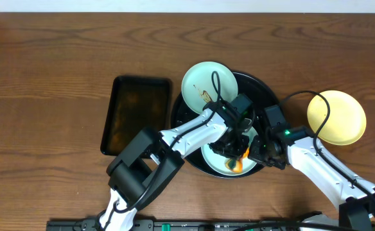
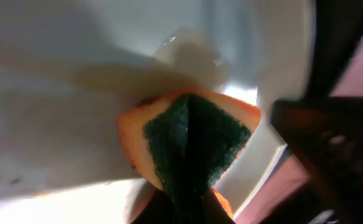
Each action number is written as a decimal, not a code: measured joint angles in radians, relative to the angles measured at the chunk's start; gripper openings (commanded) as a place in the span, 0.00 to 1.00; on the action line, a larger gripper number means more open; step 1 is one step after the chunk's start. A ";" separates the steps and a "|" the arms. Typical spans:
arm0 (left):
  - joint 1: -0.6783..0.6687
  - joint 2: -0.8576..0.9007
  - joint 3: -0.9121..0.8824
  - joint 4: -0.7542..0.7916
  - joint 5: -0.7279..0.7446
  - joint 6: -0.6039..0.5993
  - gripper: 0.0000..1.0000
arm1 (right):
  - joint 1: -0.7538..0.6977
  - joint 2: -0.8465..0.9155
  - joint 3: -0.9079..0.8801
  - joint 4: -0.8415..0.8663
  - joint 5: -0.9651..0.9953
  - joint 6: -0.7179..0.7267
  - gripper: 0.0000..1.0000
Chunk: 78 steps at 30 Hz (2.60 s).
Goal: Clean dirty plates on tray and stack at the side
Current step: 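Scrub the pale green plate with the sponge while the right gripper holds it, then return the sponge to the black tray with the left gripper, then lift the pale green plate with the right gripper onto the yellow plate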
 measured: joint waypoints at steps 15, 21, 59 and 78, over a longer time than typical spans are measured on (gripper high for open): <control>-0.003 0.000 -0.003 0.071 -0.048 -0.233 0.08 | 0.000 0.000 0.000 -0.006 0.002 0.001 0.01; -0.004 -0.002 -0.002 0.074 -0.150 -0.278 0.07 | 0.000 0.000 0.000 -0.006 0.002 0.001 0.01; 0.365 -0.355 -0.010 -0.318 -0.518 -0.066 0.07 | 0.000 0.005 -0.067 0.212 -0.027 0.006 0.01; 0.669 -0.355 -0.010 -0.356 -0.492 -0.066 0.08 | 0.001 -0.025 0.198 -0.130 0.198 -0.282 0.01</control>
